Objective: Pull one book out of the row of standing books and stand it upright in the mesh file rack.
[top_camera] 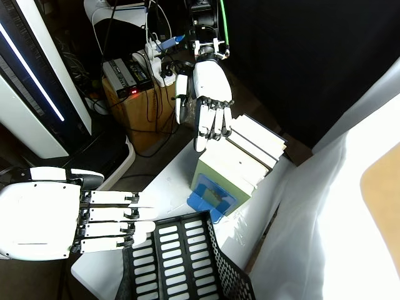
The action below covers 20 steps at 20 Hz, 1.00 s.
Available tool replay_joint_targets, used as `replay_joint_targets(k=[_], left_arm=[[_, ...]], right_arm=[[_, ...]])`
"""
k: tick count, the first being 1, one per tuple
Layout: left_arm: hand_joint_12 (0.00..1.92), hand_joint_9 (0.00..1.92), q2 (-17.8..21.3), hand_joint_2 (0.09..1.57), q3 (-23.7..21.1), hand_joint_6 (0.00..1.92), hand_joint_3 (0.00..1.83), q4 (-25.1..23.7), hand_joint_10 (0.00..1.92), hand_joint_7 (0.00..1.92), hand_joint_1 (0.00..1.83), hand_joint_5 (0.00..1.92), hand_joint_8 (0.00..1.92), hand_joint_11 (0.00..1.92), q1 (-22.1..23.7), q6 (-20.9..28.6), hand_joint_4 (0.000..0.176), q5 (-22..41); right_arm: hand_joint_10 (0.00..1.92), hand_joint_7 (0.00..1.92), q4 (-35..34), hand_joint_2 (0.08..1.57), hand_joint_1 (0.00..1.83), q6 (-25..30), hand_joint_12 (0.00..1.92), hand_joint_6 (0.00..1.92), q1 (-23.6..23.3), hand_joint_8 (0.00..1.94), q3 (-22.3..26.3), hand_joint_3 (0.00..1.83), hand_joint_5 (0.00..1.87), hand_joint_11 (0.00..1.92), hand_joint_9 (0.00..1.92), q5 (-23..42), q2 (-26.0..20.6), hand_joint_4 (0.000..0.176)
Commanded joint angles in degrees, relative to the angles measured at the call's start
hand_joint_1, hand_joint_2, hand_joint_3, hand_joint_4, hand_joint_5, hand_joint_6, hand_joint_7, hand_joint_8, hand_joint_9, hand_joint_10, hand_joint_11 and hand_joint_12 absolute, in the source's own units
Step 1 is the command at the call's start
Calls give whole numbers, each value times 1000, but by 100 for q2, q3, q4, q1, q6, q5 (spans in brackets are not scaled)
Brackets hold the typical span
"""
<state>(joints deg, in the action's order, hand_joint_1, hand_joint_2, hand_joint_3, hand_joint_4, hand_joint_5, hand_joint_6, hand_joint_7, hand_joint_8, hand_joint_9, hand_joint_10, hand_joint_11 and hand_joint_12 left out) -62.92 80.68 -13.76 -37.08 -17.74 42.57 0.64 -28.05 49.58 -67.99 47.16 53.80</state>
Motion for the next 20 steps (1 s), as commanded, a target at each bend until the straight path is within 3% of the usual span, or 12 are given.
replay_joint_targets(k=[1,3,6,7,8,9,11,12,13,17,20], left_arm=[[211,0,37,1358,-11,2,3,137,0,0,277,46,0,0,67,35,14,662],[13,0,62,1352,-24,0,0,140,0,0,294,1,0,0,98,27,22,689],[0,0,139,1348,-79,0,0,172,0,0,219,0,0,0,146,-143,28,642],[0,0,159,1345,-85,0,0,188,0,0,191,0,0,0,167,-235,44,599],[0,0,192,1342,-98,8,0,237,0,0,182,18,0,0,182,-370,46,538],[0,0,215,1338,-109,6,0,265,0,0,142,16,0,0,185,-444,59,511],[0,0,341,1336,-197,21,0,434,0,0,79,68,0,0,195,-893,50,352],[0,0,367,1335,-200,32,0,475,0,0,15,111,0,0,195,-962,51,310],[0,0,375,1326,-194,27,0,495,0,0,13,199,0,0,195,-999,41,280],[0,0,322,1303,-52,29,0,579,0,0,0,339,0,0,230,-1155,54,18],[0,0,264,1297,42,29,0,604,0,26,0,460,2,0,310,-1403,43,-292]], right_arm=[[0,0,-122,1250,544,45,0,0,-30,0,-1,14,0,0,0,643,-40,0],[0,0,-123,1250,535,46,0,0,-30,0,4,11,0,0,0,644,-42,0],[0,0,-134,1250,512,45,0,0,-30,0,14,8,0,0,0,646,-62,0],[0,0,-145,1247,485,45,0,0,-30,0,25,6,0,0,0,648,-88,0],[0,0,-150,1247,494,45,0,0,-30,0,31,4,0,0,0,651,-112,0],[0,0,-150,1247,497,45,0,0,-30,0,31,4,0,0,0,651,-119,0],[0,0,-157,1252,460,45,0,0,-30,0,25,5,0,0,0,646,-130,0],[0,0,-174,1256,442,45,0,0,-29,0,25,6,0,0,0,646,-140,0],[0,0,-181,1261,424,45,0,0,-24,0,27,7,0,0,0,646,-149,0],[0,0,-215,1270,414,45,0,0,17,0,15,8,0,0,0,647,-159,0],[0,0,-232,1270,417,45,0,0,27,0,3,4,0,0,0,649,-159,0]])
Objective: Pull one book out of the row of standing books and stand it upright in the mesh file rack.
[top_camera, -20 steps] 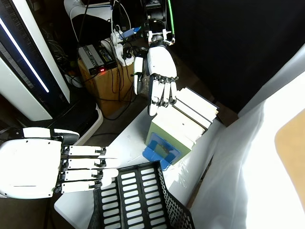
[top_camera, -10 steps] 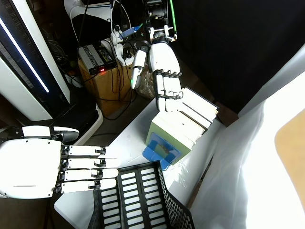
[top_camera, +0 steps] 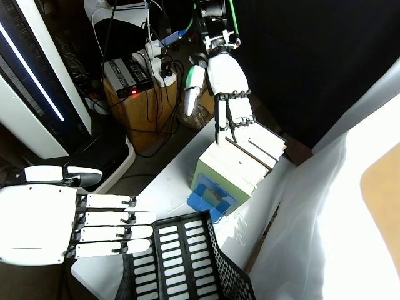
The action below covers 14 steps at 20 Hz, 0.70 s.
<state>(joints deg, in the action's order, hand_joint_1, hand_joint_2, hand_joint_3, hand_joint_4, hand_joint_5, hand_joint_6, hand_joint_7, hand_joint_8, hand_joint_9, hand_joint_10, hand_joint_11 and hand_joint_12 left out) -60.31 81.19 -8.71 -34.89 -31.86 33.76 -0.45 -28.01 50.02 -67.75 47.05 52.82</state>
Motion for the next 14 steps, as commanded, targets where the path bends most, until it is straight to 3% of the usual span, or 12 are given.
replay_joint_targets(k=[1,3,5,6,13,14], left_arm=[[0,0,-17,1286,28,30,0,108,0,30,0,483,2,0,116,-50,41,500],[0,0,-56,1264,99,26,0,189,0,73,0,567,5,0,165,-244,19,306],[0,0,-92,1254,196,24,0,230,0,73,0,590,2,0,196,-341,15,104],[0,0,-108,1258,234,32,0,269,0,91,0,617,8,0,215,-429,0,-9],[0,0,-133,1232,399,8,0,724,0,105,117,628,5,0,160,-853,0,-307],[0,0,-149,1231,423,2,0,759,0,88,79,610,1,0,163,-889,20,-341]], right_arm=[[0,0,-123,1274,392,40,0,0,-15,0,-22,5,0,0,0,660,-60,0],[0,0,-123,1275,386,41,0,0,-8,0,-25,5,0,0,0,660,-59,0],[0,0,-124,1276,415,41,0,2,3,0,-32,4,4,0,0,661,-59,0],[0,0,-124,1272,418,41,0,1,3,0,-32,2,4,0,0,661,-59,0],[0,0,-137,1271,473,41,0,1,22,0,-40,0,5,0,0,662,-57,0],[0,0,-137,1270,488,41,0,2,23,0,-42,0,9,0,0,662,-57,0]])
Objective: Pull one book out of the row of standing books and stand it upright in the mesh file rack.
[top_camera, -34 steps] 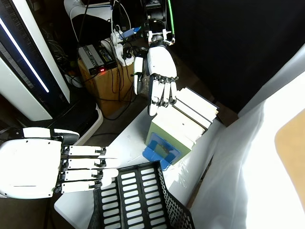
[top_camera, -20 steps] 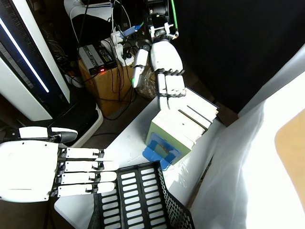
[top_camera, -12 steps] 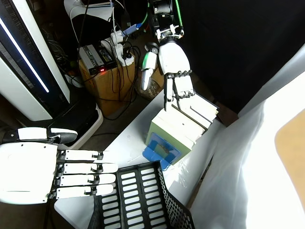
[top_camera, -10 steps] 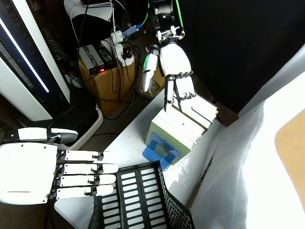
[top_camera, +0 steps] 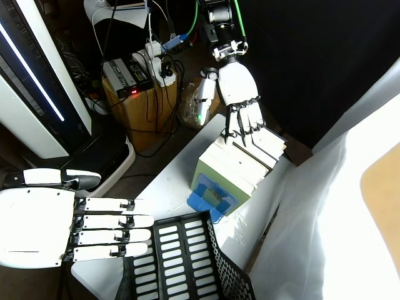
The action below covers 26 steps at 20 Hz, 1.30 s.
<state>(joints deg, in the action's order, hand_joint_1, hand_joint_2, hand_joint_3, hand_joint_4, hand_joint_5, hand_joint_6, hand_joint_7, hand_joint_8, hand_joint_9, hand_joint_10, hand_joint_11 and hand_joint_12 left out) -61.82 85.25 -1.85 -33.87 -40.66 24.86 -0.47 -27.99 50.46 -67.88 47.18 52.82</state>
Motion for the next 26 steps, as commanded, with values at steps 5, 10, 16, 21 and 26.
replay_joint_targets(k=[5,10,16,21,26], left_arm=[[0,0,-147,1232,183,8,0,75,0,80,67,615,5,0,186,-200,12,222],[0,0,-268,1213,297,2,0,-508,0,34,6,599,0,0,512,-440,28,-443],[0,0,-276,1167,225,1,0,-1378,0,0,0,576,0,0,703,-444,46,-1068],[0,0,-203,1122,82,5,0,-1492,0,33,0,618,5,0,536,-446,29,-1183],[0,0,-13,1047,-190,0,0,-1494,0,17,0,584,0,0,281,-369,57,-1068]], right_arm=[[0,0,-146,1269,500,39,0,5,-11,0,-32,0,13,0,0,651,-44,0],[0,0,-148,1268,503,41,0,2,3,0,-36,0,6,0,0,653,-35,1],[0,0,-164,1269,509,88,0,2,54,0,-53,0,11,0,0,662,-9,0],[0,0,-183,1270,503,117,0,1,90,0,-55,0,10,0,0,678,3,0],[0,0,-211,1268,511,135,0,1,120,0,-52,0,6,0,0,696,10,0]])
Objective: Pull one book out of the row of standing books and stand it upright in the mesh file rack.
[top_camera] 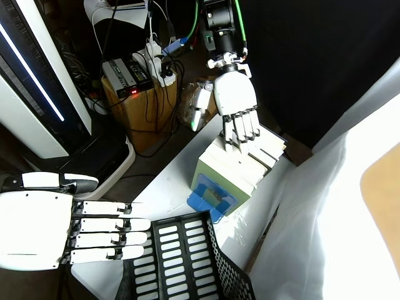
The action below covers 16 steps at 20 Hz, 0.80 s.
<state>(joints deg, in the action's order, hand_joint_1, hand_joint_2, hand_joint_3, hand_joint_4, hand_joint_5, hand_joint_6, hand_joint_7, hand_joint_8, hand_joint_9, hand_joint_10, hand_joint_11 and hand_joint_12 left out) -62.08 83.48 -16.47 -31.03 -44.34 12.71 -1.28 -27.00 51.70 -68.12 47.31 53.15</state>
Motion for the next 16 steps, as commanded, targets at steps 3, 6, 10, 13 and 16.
replay_joint_targets(k=[3,6,10,13,16], left_arm=[[0,0,111,1029,-186,11,0,-70,0,30,0,609,6,0,-113,0,31,196],[0,0,219,1020,-370,15,0,-70,0,46,0,626,11,0,-241,22,19,318],[0,0,374,1027,-614,16,0,-243,0,23,0,638,7,0,-408,256,0,508],[0,0,477,1032,-757,13,0,-261,0,18,0,634,4,0,-498,286,0,585],[0,0,571,1032,-863,0,0,-436,0,0,0,600,0,0,-620,587,0,699]], right_arm=[[0,0,-135,1270,508,38,0,2,-3,0,-28,0,8,0,0,683,-20,0],[0,0,-147,1273,503,50,0,5,5,0,-28,1,13,0,0,683,-20,0],[0,0,-171,1276,485,51,0,0,32,0,-20,2,0,0,0,683,-16,0],[0,0,-194,1273,465,51,0,0,51,0,-16,1,0,0,0,683,-16,0],[0,0,-206,1273,515,52,0,0,51,0,-10,0,0,0,0,683,-16,0]])
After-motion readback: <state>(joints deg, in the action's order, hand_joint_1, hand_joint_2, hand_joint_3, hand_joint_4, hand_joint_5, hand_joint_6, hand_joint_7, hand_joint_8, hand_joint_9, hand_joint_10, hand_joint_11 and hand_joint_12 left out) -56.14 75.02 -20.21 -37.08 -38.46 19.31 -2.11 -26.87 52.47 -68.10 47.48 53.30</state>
